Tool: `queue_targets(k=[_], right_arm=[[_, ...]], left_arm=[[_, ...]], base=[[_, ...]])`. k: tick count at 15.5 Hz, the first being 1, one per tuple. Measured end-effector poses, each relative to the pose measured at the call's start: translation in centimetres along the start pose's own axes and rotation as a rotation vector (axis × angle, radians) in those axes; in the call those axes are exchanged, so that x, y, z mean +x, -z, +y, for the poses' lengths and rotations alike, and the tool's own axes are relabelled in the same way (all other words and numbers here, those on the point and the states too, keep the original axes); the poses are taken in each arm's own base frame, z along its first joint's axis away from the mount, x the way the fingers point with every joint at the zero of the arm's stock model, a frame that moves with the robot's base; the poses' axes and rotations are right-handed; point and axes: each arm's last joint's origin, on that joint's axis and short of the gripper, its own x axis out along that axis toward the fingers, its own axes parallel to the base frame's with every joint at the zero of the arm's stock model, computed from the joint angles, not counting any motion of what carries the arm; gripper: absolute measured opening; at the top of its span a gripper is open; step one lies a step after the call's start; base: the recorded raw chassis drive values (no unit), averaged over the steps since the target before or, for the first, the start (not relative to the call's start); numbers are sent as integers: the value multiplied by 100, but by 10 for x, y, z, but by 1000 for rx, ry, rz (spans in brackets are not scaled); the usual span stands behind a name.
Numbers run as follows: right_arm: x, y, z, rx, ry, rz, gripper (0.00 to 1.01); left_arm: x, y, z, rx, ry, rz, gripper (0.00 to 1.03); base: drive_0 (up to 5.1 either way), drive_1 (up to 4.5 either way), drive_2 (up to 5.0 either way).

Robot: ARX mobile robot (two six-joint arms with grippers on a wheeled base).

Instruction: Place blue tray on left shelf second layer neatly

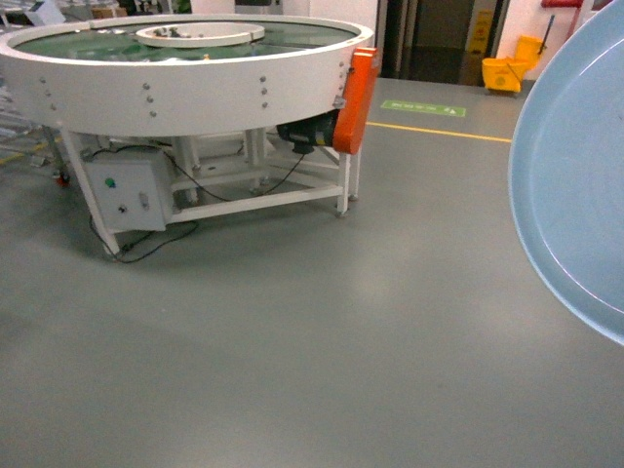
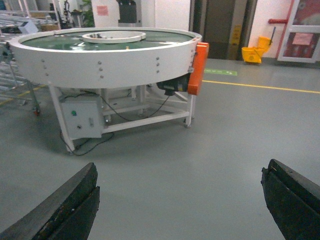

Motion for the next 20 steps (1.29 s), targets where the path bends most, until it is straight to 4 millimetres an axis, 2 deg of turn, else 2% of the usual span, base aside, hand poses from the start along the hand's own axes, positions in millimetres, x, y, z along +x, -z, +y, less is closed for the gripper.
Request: queue_targets(k=[20], right_arm=[[0, 0, 0, 0, 2, 1, 2]], left_arm=[[0, 0, 0, 0, -1, 0, 98]], base=[[115, 93, -646]])
